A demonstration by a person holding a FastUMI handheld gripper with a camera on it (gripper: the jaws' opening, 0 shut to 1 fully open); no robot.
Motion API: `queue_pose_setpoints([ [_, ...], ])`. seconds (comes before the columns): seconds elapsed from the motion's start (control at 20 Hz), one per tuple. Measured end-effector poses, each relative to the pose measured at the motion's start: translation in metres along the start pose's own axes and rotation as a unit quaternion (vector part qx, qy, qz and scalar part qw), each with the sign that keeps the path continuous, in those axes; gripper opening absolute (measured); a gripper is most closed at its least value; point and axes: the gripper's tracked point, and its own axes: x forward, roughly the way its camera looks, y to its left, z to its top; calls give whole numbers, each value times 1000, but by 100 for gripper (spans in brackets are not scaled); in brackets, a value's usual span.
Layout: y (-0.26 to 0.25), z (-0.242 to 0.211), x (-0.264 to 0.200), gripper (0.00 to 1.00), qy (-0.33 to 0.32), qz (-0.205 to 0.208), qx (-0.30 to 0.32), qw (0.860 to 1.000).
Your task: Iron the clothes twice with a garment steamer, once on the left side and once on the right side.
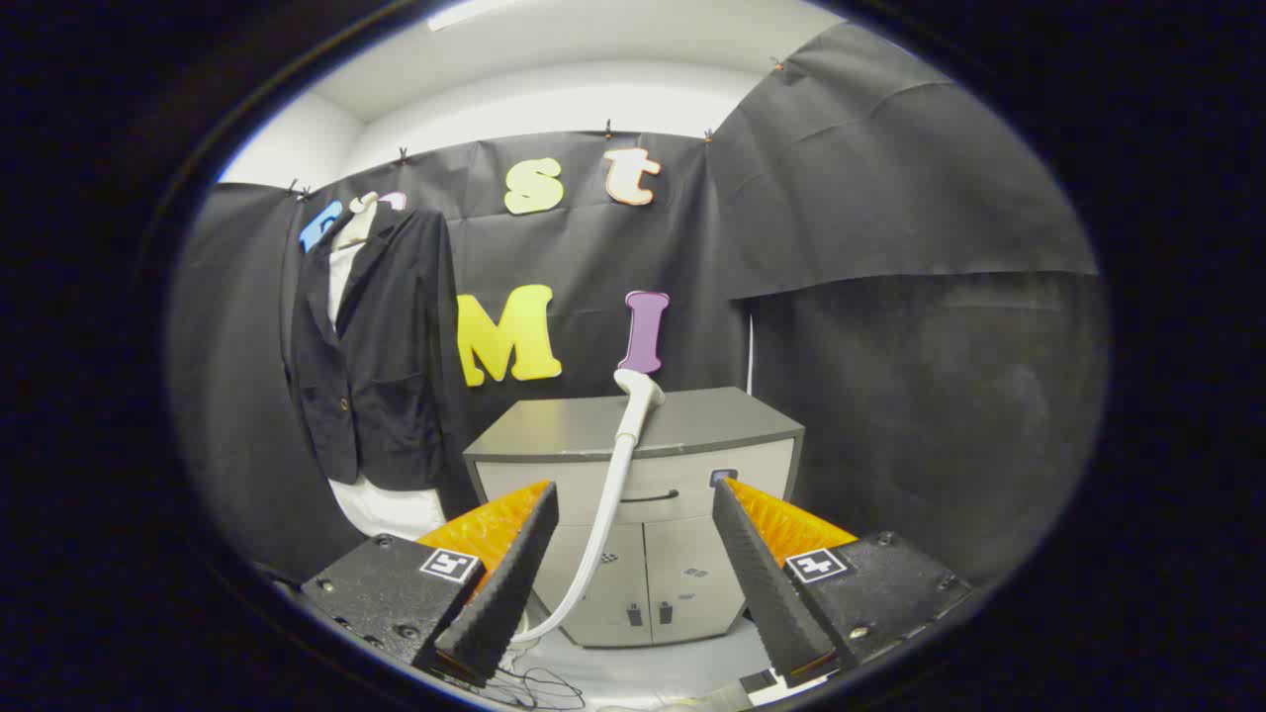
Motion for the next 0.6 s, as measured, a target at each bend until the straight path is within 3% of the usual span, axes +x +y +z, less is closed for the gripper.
queue_pose_setpoints([
  [0.6, 17, 10, -15, 98, -18, -11, 1, 1000],
])
